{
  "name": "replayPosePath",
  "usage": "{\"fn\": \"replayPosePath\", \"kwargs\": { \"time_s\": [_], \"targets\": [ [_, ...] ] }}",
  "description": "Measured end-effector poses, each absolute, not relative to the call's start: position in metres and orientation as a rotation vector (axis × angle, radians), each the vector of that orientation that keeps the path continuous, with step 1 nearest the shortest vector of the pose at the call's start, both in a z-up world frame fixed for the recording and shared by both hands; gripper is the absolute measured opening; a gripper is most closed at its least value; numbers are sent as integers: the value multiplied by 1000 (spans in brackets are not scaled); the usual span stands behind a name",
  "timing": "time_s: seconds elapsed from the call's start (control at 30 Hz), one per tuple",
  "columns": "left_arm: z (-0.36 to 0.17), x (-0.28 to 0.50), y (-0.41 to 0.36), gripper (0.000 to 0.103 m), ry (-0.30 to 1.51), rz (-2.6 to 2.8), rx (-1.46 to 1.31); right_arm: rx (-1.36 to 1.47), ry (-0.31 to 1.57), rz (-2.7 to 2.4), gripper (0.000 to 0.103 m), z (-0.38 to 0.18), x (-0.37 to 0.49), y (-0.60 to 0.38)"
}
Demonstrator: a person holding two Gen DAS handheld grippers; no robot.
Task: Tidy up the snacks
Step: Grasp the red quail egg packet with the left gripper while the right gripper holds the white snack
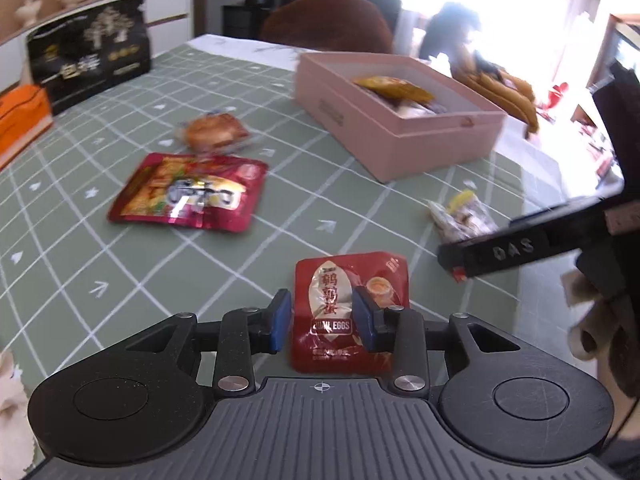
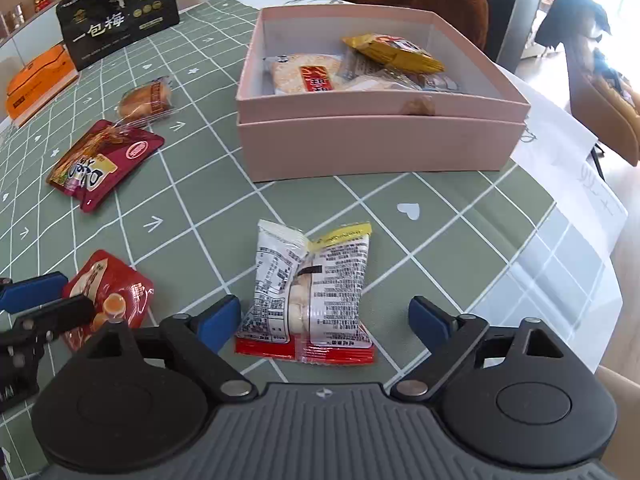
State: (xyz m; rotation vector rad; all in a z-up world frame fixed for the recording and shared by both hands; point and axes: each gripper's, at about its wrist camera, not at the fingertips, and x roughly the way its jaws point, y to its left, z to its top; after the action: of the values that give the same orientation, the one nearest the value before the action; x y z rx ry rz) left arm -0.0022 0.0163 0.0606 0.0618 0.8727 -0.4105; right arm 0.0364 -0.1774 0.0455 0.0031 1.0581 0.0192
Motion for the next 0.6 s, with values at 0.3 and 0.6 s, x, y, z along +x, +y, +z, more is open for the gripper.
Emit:
{"fn": "replayPosePath", "kwargs": {
  "time_s": [0.3,0.6],
  "targets": [
    [58,-8,15,66,856,-367,65,21,1072,-14,99,44,36,-181],
    [55,-8,8,75,905,-361,-8,5,1073,27,103,43,33,-187]
  ]
}}
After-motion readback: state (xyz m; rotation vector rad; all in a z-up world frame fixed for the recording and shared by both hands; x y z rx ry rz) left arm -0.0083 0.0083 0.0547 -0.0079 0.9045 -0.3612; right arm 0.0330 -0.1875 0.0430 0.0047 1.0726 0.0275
